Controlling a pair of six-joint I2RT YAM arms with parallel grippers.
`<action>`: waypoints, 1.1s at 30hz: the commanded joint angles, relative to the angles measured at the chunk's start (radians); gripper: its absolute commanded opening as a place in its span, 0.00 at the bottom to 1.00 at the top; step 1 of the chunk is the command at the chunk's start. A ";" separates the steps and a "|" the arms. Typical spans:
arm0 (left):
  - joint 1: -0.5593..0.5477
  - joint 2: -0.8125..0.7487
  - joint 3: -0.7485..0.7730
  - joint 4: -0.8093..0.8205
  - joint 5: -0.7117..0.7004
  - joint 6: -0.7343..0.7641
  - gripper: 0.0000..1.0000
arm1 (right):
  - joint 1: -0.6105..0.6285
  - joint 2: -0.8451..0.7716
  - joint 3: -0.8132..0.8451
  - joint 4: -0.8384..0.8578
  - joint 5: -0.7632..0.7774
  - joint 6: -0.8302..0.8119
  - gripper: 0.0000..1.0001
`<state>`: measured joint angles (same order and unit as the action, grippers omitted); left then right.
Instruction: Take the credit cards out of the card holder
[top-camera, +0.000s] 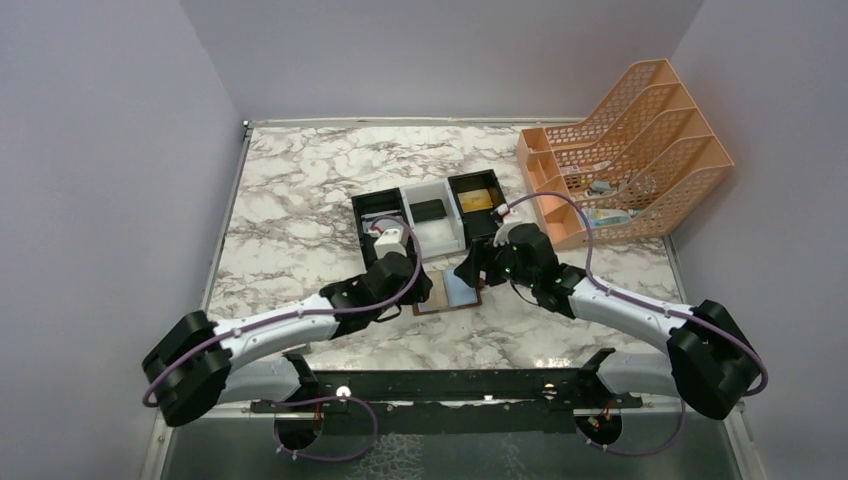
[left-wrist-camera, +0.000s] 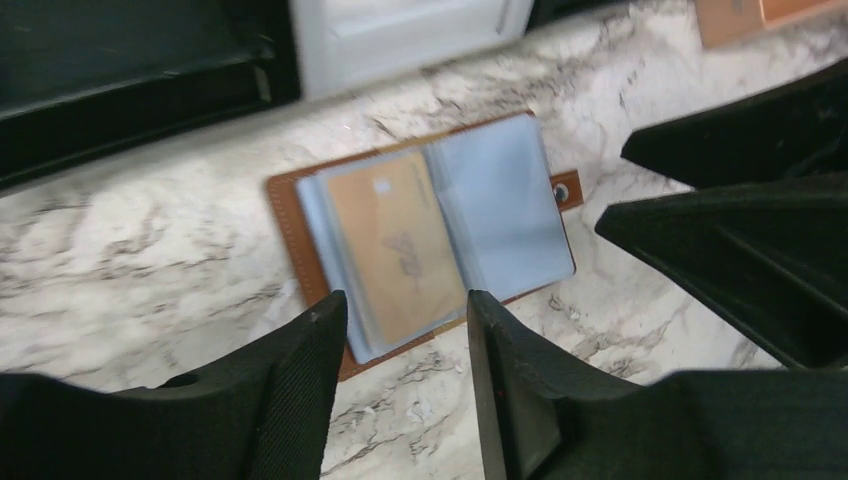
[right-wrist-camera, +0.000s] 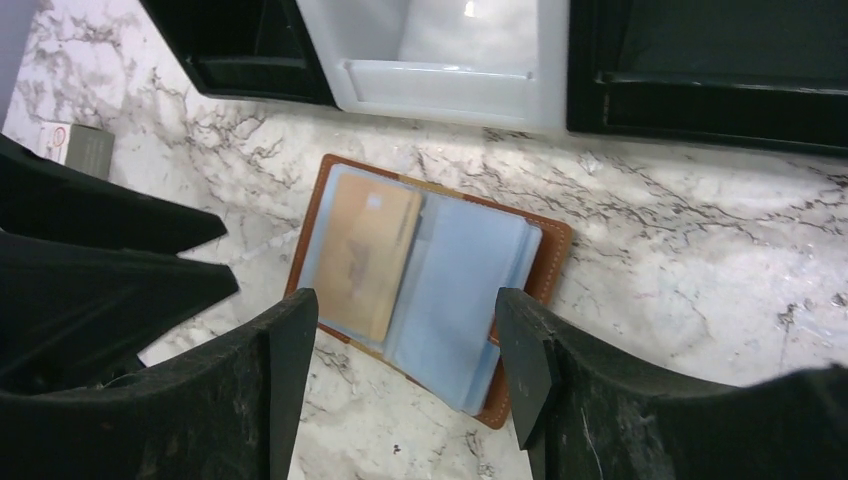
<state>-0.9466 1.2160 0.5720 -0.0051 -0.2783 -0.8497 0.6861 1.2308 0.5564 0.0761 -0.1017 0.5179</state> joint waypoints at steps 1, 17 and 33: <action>-0.001 -0.157 -0.061 -0.133 -0.218 -0.061 0.53 | 0.057 0.026 0.054 0.018 0.005 -0.038 0.65; 0.003 -0.393 -0.160 -0.208 -0.294 -0.112 0.58 | 0.237 0.392 0.322 -0.130 0.223 -0.015 0.71; 0.003 -0.323 -0.163 -0.096 -0.187 -0.075 0.64 | 0.259 0.560 0.373 -0.169 0.293 0.006 0.68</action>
<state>-0.9447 0.8791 0.4183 -0.1642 -0.5152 -0.9470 0.9417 1.7599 0.9615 -0.0822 0.1631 0.5087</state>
